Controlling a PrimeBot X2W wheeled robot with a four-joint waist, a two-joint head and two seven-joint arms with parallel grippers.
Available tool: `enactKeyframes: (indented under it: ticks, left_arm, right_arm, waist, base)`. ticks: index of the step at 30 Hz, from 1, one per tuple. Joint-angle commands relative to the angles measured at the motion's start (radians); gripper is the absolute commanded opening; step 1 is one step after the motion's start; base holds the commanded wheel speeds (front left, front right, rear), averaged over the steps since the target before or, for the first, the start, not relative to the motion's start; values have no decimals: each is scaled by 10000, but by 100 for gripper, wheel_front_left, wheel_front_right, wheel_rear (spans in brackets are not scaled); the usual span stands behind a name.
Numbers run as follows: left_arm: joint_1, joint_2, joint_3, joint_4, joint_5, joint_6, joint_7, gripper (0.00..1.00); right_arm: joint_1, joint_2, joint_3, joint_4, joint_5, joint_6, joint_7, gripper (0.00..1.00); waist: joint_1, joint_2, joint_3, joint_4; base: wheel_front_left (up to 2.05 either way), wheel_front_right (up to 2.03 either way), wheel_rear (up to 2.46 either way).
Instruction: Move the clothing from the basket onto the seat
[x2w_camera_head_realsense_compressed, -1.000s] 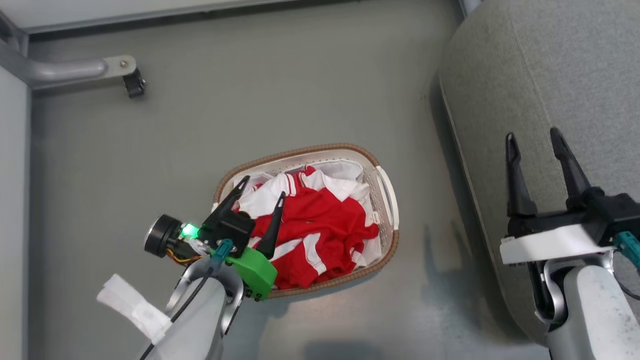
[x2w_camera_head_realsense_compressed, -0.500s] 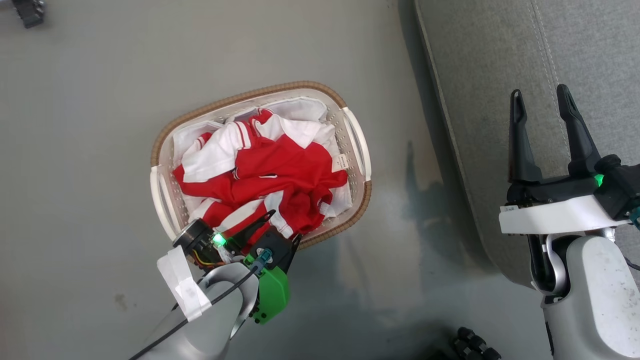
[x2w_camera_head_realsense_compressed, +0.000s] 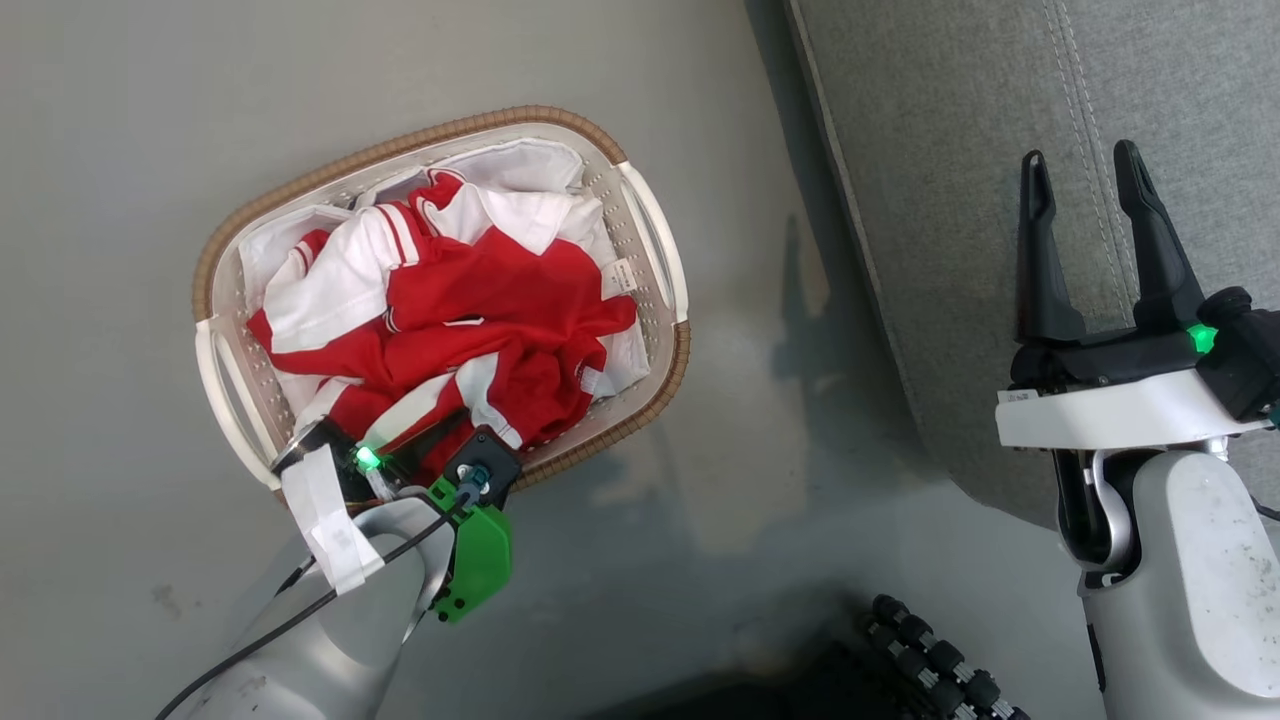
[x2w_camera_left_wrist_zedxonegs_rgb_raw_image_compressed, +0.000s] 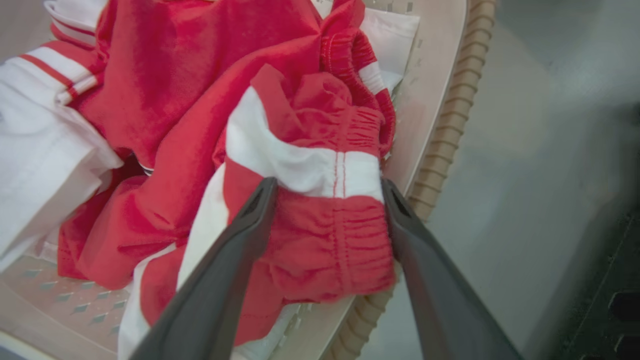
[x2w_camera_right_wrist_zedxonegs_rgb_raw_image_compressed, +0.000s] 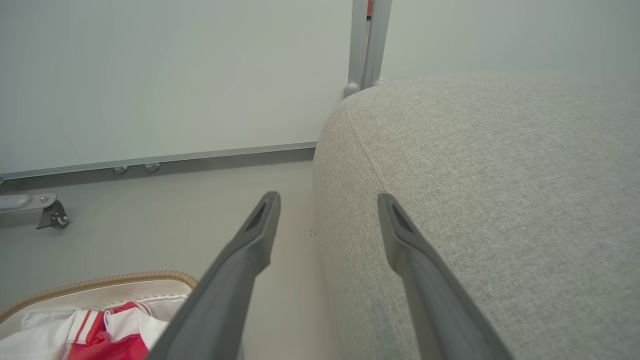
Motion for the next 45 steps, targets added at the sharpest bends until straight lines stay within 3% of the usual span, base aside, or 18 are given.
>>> enactKeyframes:
  ticks: [1, 7, 8, 9, 10, 16, 22, 35, 45]
  left_arm:
    - [-225, 95, -18, 113, 25, 127, -27, 100]
    - [-488, 123, 151, 397, -197, 524, -118, 97]
    - [-523, 130, 192, 426, -261, 525, -146, 77]
    - [-552, 114, 213, 438, -296, 548, -172, 51]
    - [-594, 93, 219, 417, -336, 581, -200, 40]
    - [-341, 51, 147, 289, -464, 515, -329, 0]
    - [-30, -11, 164, -246, -607, 422, -371, 0]
    - [1006, 356, 252, -3106, -945, 142, -369, 0]
    - [317, 934, 38, -4856, -965, -117, -370, 0]
  right_arm:
    - [-119, -30, 11, -37, 60, 1, -49, 100]
    - [-230, -30, 90, -4, 171, 1, -49, 100]
    - [-233, -30, 101, 6, 187, 1, -49, 100]
    - [-236, -30, 109, 14, 198, 1, -49, 100]
    - [-241, -30, 116, 27, 208, 1, -49, 100]
    - [-174, -31, 153, 170, 162, 1, -49, 100]
    - [44, -33, 108, 316, -75, 1, -49, 100]
    - [1235, -36, -104, 848, -724, 1, -49, 100]
    - [2402, -38, 190, 1334, -996, 1, -49, 100]
  waist:
    - [-2, -1, 104, -84]
    - [-2, -1, 167, -146]
    - [-2, -1, 163, -153]
    - [-2, -1, 154, -157]
    - [-2, -1, 133, -156]
    - [-2, -1, -271, -88]
    - [-2, -1, -1128, 188]
    - [-2, -1, -3953, 1199]
    - [-2, -1, -5916, 1597]
  base:
    - [0, 0, 0]
    - [0, 0, 0]
    - [0, 0, 0]
    - [0, 0, 0]
    - [0, 0, 0]
    - [0, 0, 0]
    - [0, 0, 0]
    - [0, 0, 0]
    - [0, 0, 0]
